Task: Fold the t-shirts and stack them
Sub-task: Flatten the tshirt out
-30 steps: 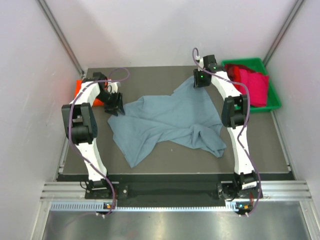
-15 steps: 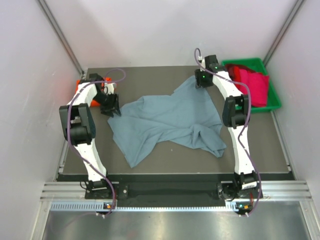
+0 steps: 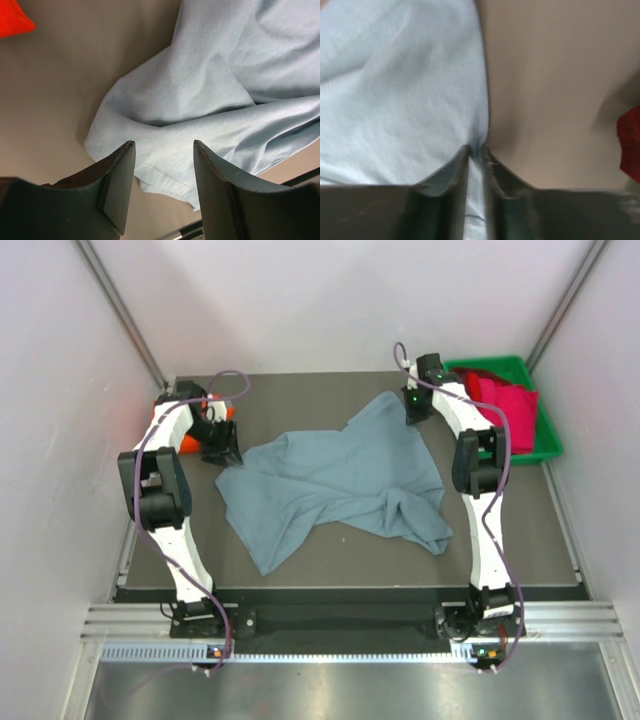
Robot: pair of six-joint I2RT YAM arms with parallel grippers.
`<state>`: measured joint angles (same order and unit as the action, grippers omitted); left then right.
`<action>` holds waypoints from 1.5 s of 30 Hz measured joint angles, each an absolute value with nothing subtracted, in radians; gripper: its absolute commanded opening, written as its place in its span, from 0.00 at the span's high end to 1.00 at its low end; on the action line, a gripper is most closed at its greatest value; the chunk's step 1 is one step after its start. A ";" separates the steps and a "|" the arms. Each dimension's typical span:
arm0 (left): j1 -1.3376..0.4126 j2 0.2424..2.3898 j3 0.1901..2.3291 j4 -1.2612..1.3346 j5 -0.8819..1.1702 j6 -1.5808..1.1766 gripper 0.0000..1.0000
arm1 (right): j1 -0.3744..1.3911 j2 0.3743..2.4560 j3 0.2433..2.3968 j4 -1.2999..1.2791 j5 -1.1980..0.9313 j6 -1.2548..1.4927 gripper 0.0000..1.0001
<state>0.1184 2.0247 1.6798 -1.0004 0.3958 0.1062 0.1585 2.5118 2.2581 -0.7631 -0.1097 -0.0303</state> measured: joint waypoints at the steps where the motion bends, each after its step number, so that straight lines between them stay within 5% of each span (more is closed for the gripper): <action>1: 0.118 2.025 1.680 -1.001 0.398 0.106 0.45 | 0.159 2.510 2.256 -0.766 -0.113 -0.032 1.00; 25: 0.123 2.125 1.743 -0.974 0.336 0.068 0.42 | -0.070 2.305 2.094 -0.837 -0.064 -0.034 1.00; 36: 0.107 2.371 2.027 -0.957 0.485 0.050 0.44 | -0.007 2.301 2.087 -0.836 -0.065 -0.049 1.00; 38: 0.095 2.386 2.045 -0.952 0.506 0.048 0.48 | -0.004 2.301 2.081 -0.836 -0.065 -0.052 1.00; 45: 0.047 2.392 2.012 -0.949 0.572 0.050 0.88 | -0.004 2.301 2.081 -0.835 -0.064 -0.052 1.00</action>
